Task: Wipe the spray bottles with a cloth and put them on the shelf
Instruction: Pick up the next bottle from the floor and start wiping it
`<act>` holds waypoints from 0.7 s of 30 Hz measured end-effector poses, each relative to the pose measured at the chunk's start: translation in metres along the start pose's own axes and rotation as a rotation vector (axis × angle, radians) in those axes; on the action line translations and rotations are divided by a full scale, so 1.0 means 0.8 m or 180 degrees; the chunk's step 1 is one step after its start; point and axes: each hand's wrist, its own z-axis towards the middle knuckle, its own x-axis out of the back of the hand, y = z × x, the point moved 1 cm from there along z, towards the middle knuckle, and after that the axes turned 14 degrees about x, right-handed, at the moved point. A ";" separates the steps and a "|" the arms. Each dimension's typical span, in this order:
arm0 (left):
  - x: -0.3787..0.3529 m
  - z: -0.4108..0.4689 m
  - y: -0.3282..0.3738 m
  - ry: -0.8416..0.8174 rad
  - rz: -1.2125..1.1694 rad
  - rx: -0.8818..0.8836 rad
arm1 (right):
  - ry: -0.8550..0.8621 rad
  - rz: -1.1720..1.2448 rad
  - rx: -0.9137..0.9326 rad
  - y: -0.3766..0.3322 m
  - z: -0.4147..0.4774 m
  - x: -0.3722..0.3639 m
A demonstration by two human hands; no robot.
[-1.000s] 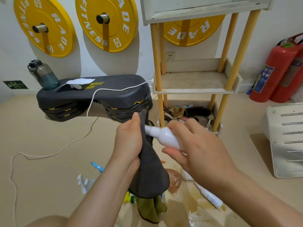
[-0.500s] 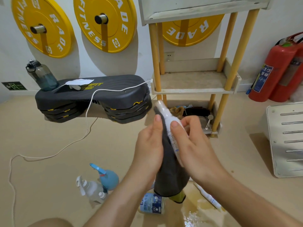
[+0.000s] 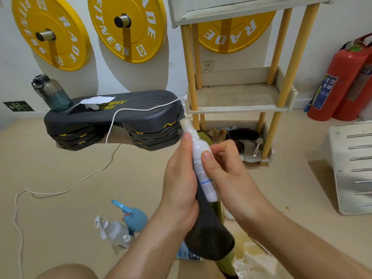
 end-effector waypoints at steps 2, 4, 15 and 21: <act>-0.003 -0.003 -0.009 -0.0187 -0.0053 0.0049 | 0.0027 -0.0061 0.0002 -0.001 0.001 0.006; -0.002 -0.004 -0.012 -0.0214 0.0022 0.0072 | 0.0046 0.0235 -0.0171 0.001 0.003 0.011; 0.022 0.004 0.027 0.0239 0.0747 -0.0617 | -0.0342 0.0179 -0.0027 -0.023 0.025 0.049; 0.020 0.008 0.025 0.0373 0.0225 -0.0724 | -0.0319 0.1180 -0.0515 -0.023 0.007 0.021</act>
